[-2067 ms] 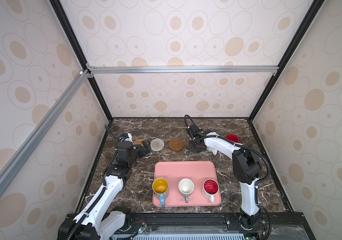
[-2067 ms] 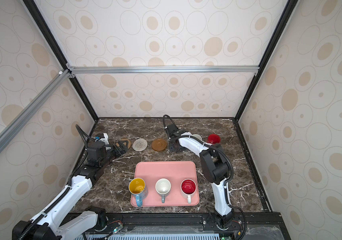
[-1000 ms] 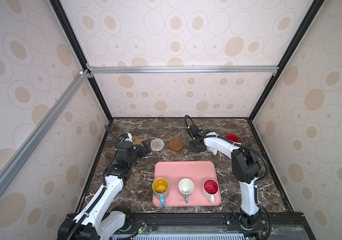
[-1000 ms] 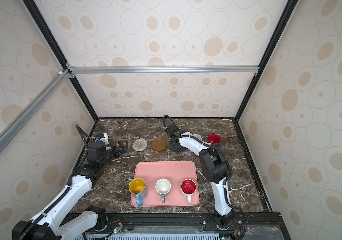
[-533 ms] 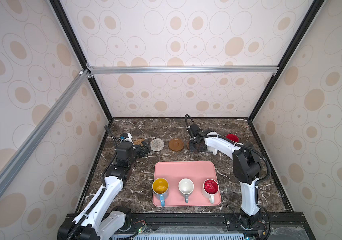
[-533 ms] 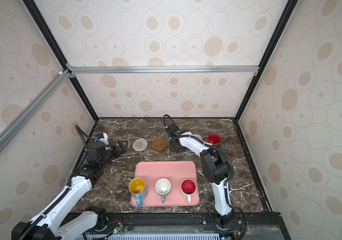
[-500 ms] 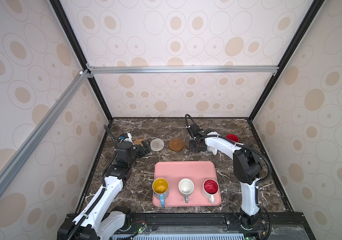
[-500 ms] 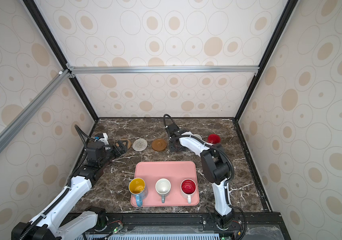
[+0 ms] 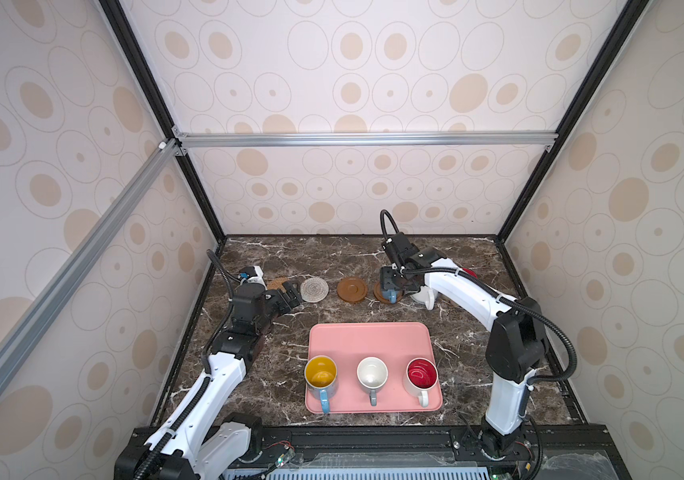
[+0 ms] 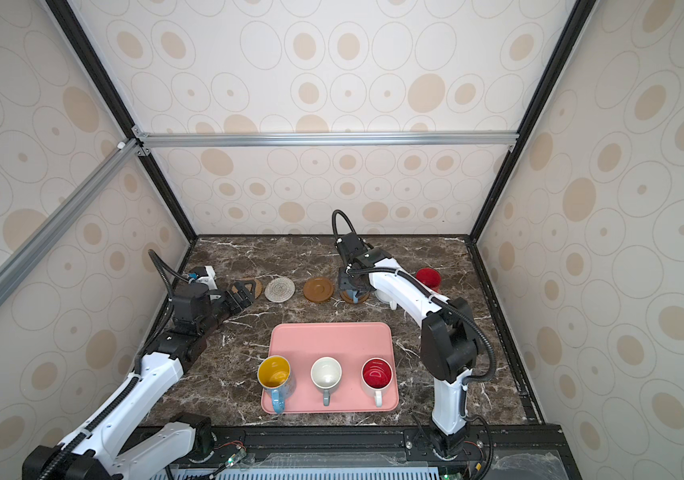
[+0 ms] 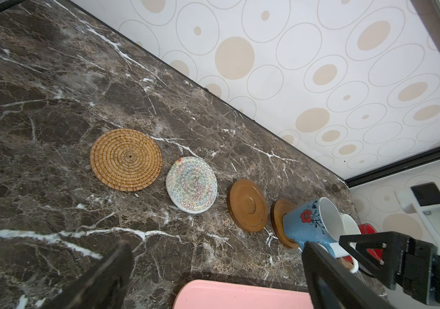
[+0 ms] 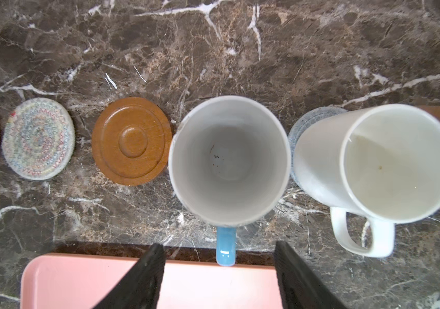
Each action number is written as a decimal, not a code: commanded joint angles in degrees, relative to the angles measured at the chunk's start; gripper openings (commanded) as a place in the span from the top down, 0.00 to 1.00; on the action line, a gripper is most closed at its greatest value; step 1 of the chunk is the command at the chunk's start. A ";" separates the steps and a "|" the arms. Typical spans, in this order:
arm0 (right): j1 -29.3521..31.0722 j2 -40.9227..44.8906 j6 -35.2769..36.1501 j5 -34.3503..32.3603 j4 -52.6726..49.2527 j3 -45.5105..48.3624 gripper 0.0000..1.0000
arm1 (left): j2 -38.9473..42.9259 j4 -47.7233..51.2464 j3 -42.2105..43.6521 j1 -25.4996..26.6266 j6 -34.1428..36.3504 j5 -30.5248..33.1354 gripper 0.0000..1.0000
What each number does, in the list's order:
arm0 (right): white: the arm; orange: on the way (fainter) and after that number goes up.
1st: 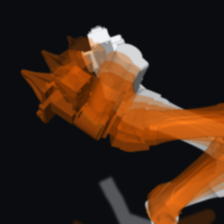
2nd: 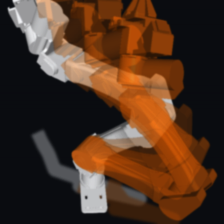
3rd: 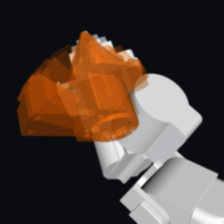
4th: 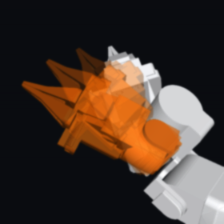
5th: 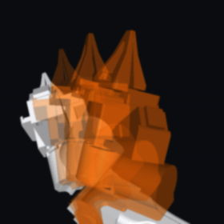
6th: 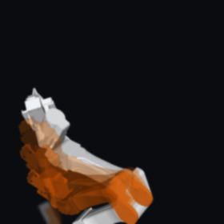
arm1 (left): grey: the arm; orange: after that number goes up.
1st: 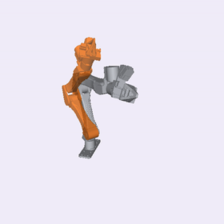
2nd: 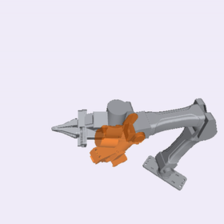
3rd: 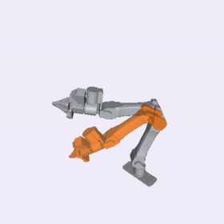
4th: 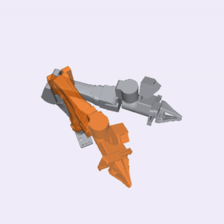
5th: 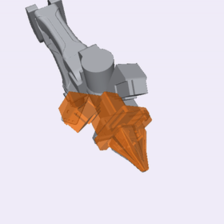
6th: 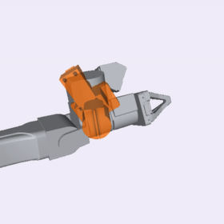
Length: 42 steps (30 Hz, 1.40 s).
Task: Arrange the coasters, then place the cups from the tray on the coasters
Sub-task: 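Move the left gripper over the yellow mug while the right gripper draws back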
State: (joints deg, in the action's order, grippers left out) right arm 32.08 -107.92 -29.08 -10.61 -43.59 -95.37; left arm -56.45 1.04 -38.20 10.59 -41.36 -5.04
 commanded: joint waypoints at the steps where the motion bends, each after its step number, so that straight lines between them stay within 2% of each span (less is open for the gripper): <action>1: -0.39 2.78 0.32 -0.72 -1.66 -0.56 0.31 | 0.62 0.29 -1.08 -0.35 -0.47 0.41 0.00; 13: -0.52 9.52 -0.40 -2.26 -1.06 6.68 0.31 | -2.26 4.98 -5.74 -0.37 4.36 -0.10 0.00; 21: -0.65 12.45 -2.15 -3.19 -0.54 11.11 0.31 | -10.17 15.60 -16.31 1.31 12.27 -1.17 0.00; 32: -3.01 15.73 -3.16 -4.03 -0.35 14.19 0.30 | -21.98 28.02 -32.55 14.93 20.79 5.02 0.00; 42: -5.47 19.36 -3.86 -4.51 1.11 18.57 0.30 | -24.61 40.50 -39.00 24.66 23.72 9.61 0.00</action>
State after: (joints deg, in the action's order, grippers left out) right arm 27.16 -90.19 -31.86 -14.02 -42.81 -78.15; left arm -81.12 34.35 -74.04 33.43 -20.03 1.48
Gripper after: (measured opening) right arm 0.697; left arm 0.998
